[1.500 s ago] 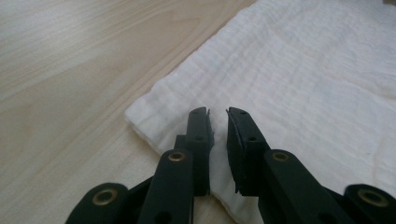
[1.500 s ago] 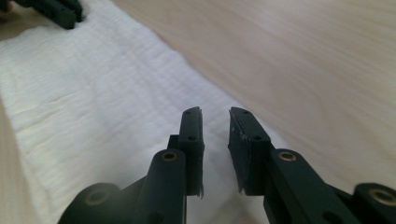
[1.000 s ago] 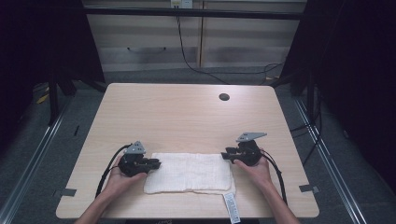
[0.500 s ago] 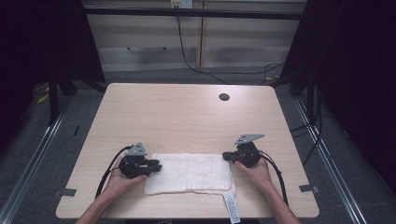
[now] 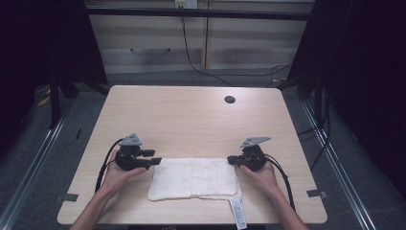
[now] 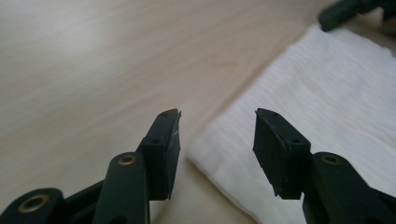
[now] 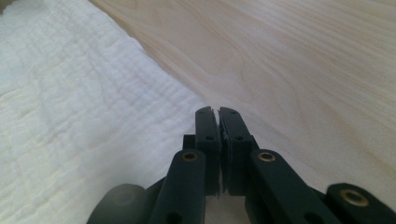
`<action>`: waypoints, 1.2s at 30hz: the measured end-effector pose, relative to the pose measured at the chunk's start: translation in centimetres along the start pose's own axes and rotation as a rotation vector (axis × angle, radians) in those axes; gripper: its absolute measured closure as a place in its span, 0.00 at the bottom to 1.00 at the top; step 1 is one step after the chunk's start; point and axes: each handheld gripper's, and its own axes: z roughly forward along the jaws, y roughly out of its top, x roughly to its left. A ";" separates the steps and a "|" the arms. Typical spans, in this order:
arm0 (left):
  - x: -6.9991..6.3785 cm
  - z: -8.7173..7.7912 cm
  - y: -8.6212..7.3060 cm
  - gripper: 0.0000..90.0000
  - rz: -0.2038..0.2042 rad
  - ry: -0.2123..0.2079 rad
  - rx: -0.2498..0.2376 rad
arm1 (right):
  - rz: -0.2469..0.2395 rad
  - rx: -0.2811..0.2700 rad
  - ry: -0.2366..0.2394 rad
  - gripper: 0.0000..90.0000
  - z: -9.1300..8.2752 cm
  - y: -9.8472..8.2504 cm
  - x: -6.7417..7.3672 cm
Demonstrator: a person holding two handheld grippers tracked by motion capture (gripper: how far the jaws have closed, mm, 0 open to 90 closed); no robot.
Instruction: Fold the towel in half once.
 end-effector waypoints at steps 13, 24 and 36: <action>-0.5 2.3 -0.6 0.65 0.078 0.035 0.093 | -0.007 0.001 -0.004 0.97 0.0 0.0 0.1; -1.8 1.9 -1.4 0.90 0.143 0.027 0.084 | 0.008 0.003 0.002 0.97 -0.1 0.0 -0.1; -1.0 1.3 -0.9 0.96 0.081 0.010 0.033 | 0.025 -0.060 0.021 0.97 -0.9 0.6 -0.5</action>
